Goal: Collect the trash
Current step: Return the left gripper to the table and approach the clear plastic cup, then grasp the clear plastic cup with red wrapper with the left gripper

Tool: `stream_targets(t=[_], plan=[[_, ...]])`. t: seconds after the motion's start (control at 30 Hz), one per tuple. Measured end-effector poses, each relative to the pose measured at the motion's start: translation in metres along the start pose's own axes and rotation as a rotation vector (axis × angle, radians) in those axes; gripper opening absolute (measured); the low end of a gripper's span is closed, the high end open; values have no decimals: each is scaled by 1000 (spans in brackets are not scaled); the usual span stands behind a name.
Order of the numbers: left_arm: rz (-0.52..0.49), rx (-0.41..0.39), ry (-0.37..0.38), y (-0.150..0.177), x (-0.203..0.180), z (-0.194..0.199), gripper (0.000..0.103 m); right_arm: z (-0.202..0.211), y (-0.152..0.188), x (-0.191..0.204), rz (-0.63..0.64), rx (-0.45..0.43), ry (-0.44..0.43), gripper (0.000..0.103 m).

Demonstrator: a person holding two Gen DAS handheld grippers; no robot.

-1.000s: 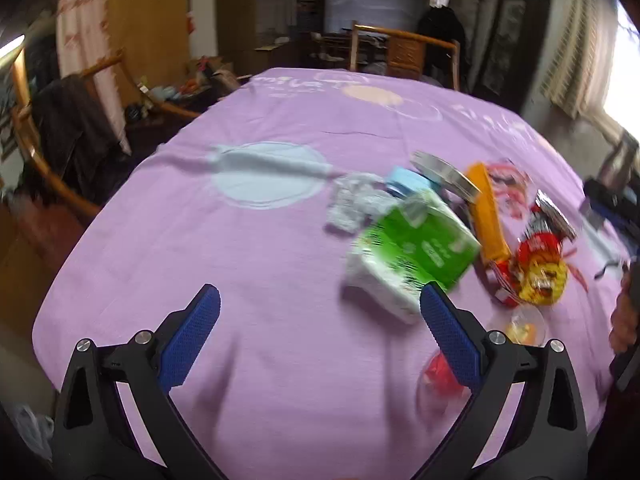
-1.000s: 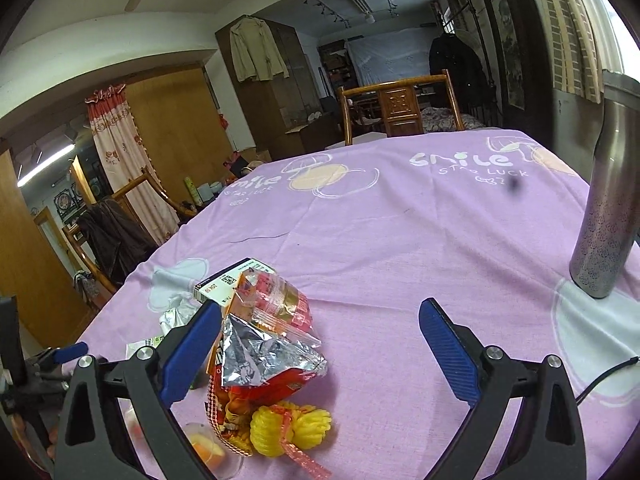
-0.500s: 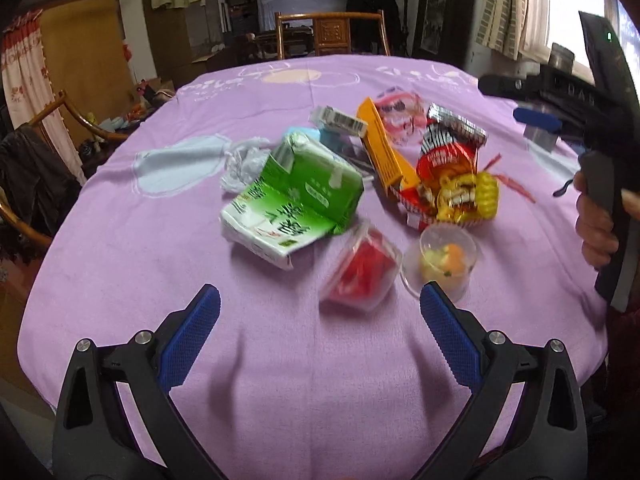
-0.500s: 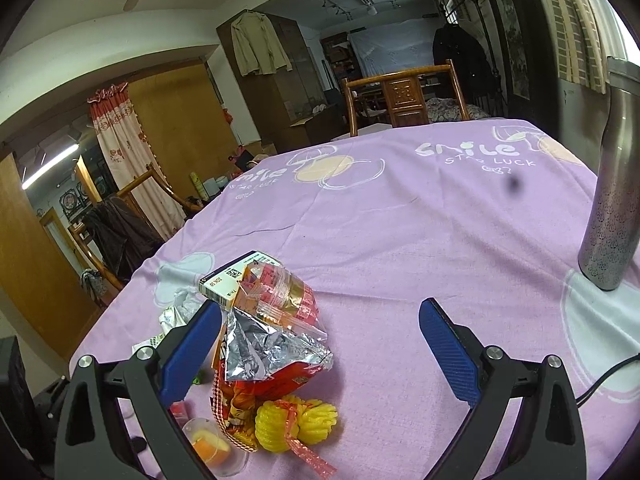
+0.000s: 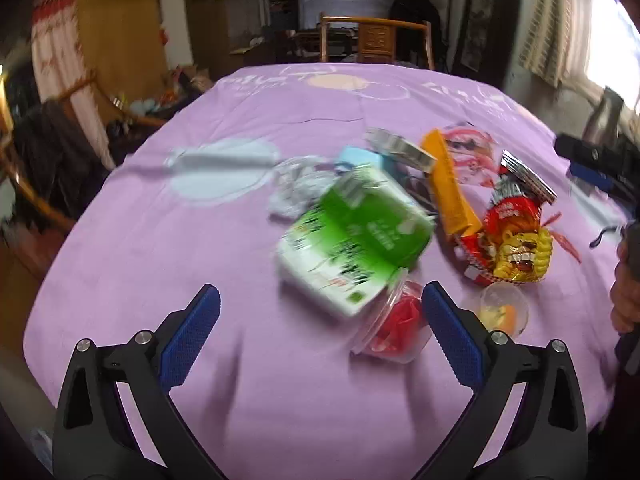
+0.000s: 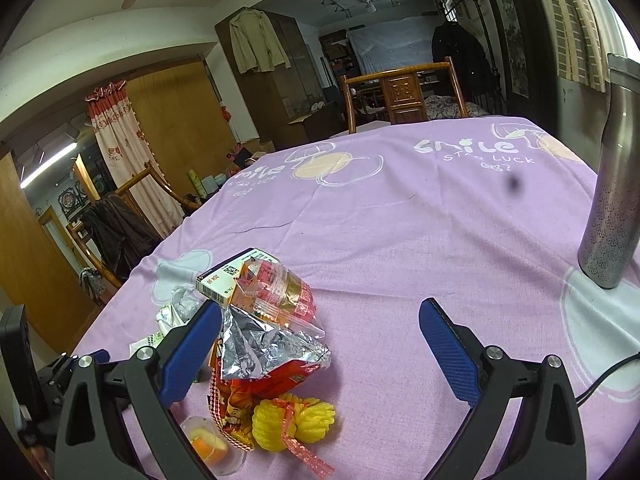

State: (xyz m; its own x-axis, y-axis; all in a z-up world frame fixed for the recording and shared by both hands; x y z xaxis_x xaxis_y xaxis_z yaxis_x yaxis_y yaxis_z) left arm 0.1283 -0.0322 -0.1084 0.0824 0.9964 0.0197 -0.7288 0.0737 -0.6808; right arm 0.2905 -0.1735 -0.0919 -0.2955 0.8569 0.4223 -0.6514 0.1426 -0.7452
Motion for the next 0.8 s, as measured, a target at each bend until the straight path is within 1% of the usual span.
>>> stream_targets(t=[0.03, 0.1, 0.13, 0.17, 0.2, 0.23, 0.3, 0.37, 0.43, 0.5, 0.57, 0.63, 0.73, 0.8], plan=[[34, 4, -24, 4, 17, 4, 97, 0, -1, 0, -1, -2, -4, 97], [82, 18, -135, 16, 54, 10, 97, 1, -1, 1, -2, -6, -10, 97], [103, 31, -160, 22, 65, 11, 97, 1, -1, 2, -1, -8, -16, 97], [136, 45, -168, 27, 77, 13, 97, 1, -1, 3, 2, -9, -17, 97], [166, 52, -161, 32, 85, 14, 97, 1, -1, 4, 8, -11, -16, 97], [200, 53, -139, 36, 90, 17, 97, 2, -1, 4, 12, -12, -14, 97], [212, 39, -96, 35, 86, 22, 97, 1, 0, 5, 21, -12, -6, 97], [178, 7, -27, 32, 69, 31, 97, -1, 1, 4, 23, -6, 5, 97], [115, -19, 43, 30, 43, 38, 97, -1, 2, 2, 19, -2, 8, 97], [59, -34, 85, 31, 21, 42, 97, -1, 2, 1, 13, -1, 7, 97], [4, -25, 98, 35, 1, 38, 97, -1, 2, 1, 13, -3, 7, 97], [-23, -7, 70, 40, -8, 30, 97, -1, 2, 0, 15, -1, 6, 97], [-21, 30, 73, 45, -11, 17, 97, -1, 2, 0, 15, 1, 1, 97], [-9, 35, 74, 47, -8, 12, 95, 1, 1, 0, 15, -2, -2, 97]])
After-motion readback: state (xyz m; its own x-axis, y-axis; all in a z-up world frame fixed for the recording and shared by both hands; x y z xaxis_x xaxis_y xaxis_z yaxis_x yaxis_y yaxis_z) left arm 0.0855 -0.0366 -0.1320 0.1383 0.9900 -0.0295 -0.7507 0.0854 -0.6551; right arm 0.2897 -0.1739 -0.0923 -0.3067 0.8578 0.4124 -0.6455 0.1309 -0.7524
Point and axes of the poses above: each gripper's, at about its wrist camera, not at the fingertips, and z roughly against the way its jaws point, x to its left, y to its underside, the point moved 8 cm from there along -z, roughly the way its jaws point, and after that the axes turned 1 degree about -y, right-handed, at the moved point
